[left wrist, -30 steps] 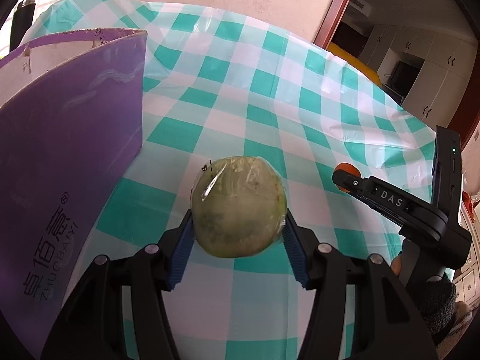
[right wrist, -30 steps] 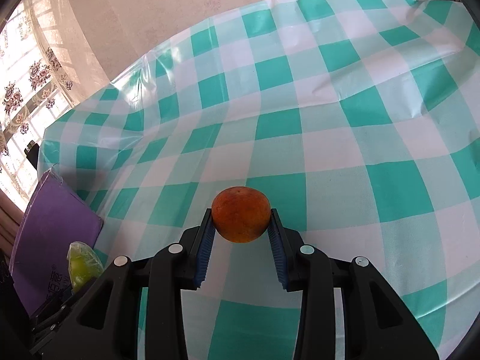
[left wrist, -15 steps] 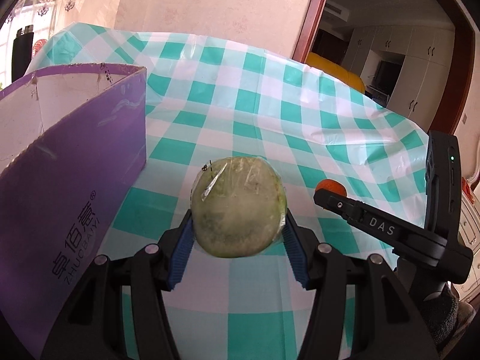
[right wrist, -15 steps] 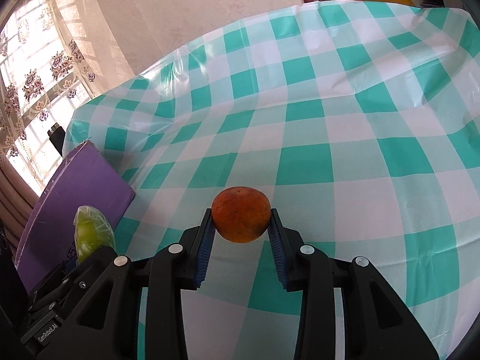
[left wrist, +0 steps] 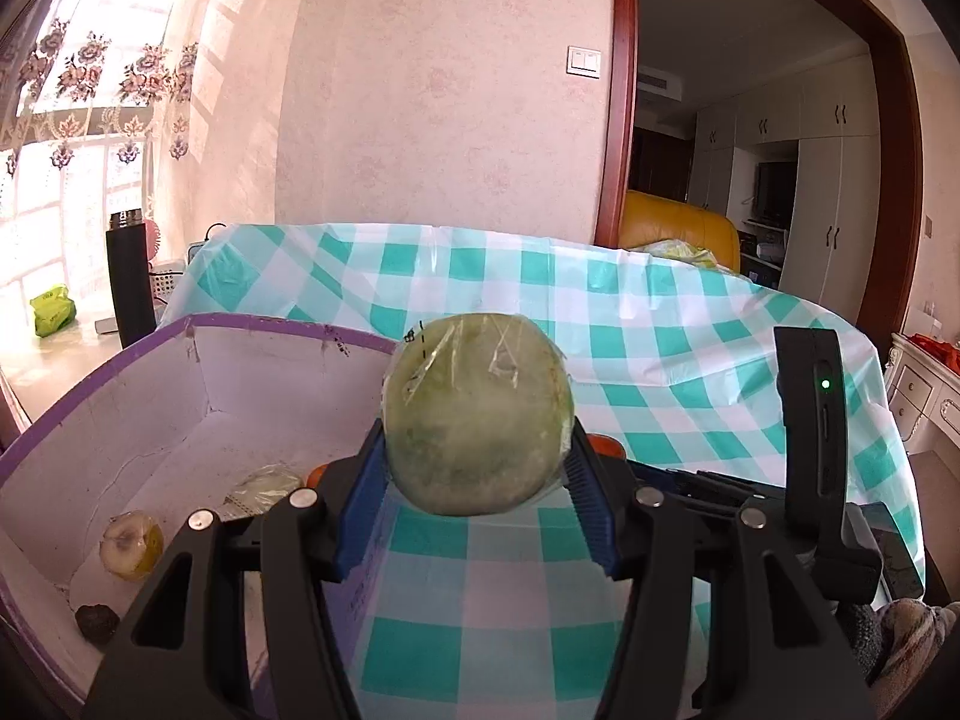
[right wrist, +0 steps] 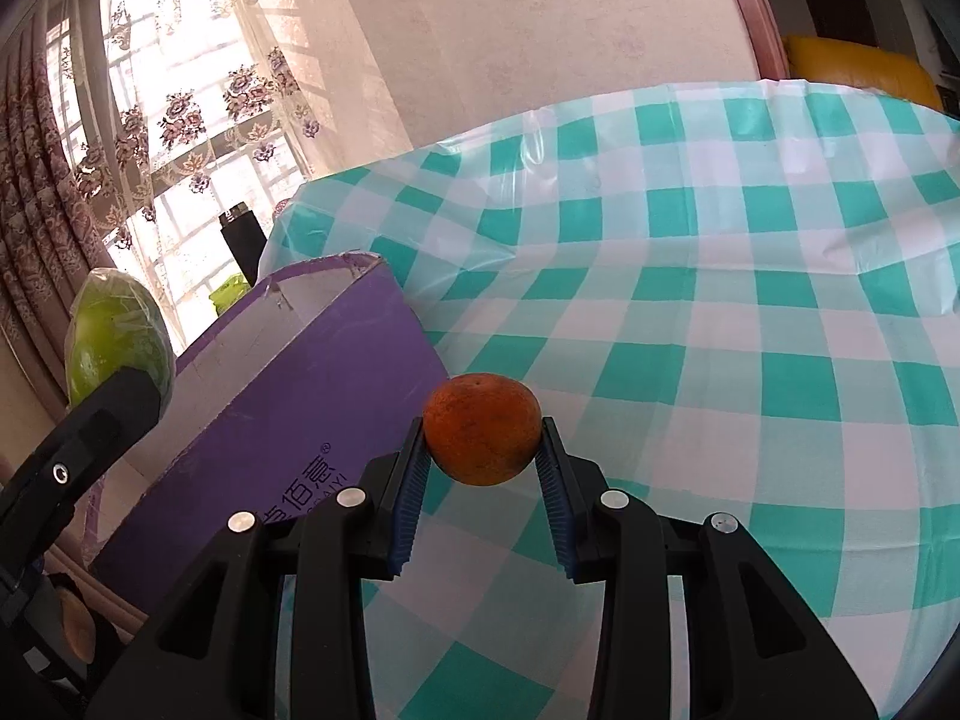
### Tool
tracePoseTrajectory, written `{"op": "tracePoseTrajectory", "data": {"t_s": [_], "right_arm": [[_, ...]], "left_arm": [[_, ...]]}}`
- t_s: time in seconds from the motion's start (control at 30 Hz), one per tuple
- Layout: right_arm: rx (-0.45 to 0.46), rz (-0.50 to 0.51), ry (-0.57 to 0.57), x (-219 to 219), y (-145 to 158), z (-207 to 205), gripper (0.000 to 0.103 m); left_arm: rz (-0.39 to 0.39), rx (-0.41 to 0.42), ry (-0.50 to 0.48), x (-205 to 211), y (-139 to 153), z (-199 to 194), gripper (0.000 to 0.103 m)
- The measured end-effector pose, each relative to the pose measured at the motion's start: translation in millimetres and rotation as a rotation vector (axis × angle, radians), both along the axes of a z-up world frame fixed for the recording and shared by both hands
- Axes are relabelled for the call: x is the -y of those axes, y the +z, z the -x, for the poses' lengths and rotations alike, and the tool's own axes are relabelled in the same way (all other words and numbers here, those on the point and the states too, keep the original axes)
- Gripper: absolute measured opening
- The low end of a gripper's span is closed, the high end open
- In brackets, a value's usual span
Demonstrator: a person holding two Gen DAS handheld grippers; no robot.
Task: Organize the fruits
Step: 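Carry the mandarin and wrapped green fruit into the box and open both tools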
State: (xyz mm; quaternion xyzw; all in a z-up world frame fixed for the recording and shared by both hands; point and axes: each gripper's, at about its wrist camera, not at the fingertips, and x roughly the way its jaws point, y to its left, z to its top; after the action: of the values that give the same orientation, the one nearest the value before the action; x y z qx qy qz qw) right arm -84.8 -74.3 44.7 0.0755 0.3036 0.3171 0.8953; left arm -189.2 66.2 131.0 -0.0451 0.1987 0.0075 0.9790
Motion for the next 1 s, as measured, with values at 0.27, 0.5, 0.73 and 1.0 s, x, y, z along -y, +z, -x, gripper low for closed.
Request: {"op": "tracePoseTrajectory", "data": {"t_s": [0.27,0.5,0.73,1.0], "right_arm": [[0.089,0.006,0.171,-60.1,41.7,23.5,0.036],[0.115,0.039,0.263,-108.8,59.4,24.5,0.037],[0.093,0.192,0.338,-166.8,57.3,20.2,0.037],[-0.001,0.495,0.454,-229.4,40.2,12.4,0.037]], "left_arm": [[0.011,-0.041,0.143,-67.8,17.3,21.7,0.056],[0.009,-0.107,0.277,-127.6,14.4,27.5,0.056],[-0.020,-0.277,0.346,-168.3,-1.1,10.8,0.056],[-0.045,-0.483,0.360,-195.0,-26.5,-5.0,0.056]]}}
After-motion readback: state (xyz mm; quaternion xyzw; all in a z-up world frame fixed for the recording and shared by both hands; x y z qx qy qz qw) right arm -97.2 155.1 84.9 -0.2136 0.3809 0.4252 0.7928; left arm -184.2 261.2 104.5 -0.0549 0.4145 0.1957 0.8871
